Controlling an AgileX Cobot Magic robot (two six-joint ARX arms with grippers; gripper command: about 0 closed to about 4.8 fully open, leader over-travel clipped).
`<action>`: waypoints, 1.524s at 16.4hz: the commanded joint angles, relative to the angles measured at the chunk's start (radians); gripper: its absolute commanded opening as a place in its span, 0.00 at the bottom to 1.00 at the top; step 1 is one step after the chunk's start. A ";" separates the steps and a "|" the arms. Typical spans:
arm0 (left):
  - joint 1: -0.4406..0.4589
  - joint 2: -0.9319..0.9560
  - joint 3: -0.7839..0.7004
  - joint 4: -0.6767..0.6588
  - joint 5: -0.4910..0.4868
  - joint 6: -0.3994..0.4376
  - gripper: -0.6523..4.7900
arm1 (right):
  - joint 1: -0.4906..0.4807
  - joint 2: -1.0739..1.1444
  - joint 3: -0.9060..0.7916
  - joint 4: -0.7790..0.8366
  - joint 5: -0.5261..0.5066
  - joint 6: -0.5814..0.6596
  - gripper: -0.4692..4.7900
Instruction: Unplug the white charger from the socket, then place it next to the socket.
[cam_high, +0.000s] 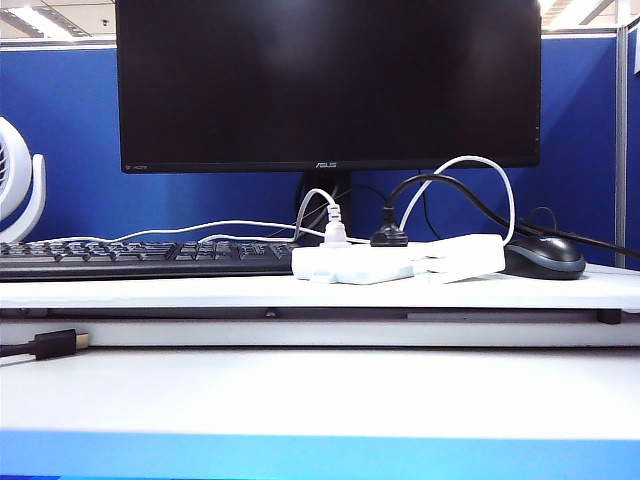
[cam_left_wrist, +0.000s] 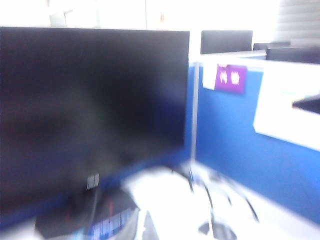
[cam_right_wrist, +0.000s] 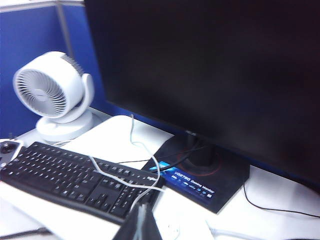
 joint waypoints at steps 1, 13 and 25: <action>-0.001 -0.139 0.003 -0.249 0.001 0.002 0.11 | 0.001 -0.143 -0.198 0.109 0.024 -0.001 0.09; -0.001 -0.396 -0.703 0.017 -0.136 -0.056 0.11 | 0.001 -0.536 -0.975 0.408 0.229 0.064 0.09; -0.001 -0.396 -1.054 0.258 -0.121 -0.111 0.11 | 0.001 -0.552 -1.241 0.442 0.236 0.068 0.09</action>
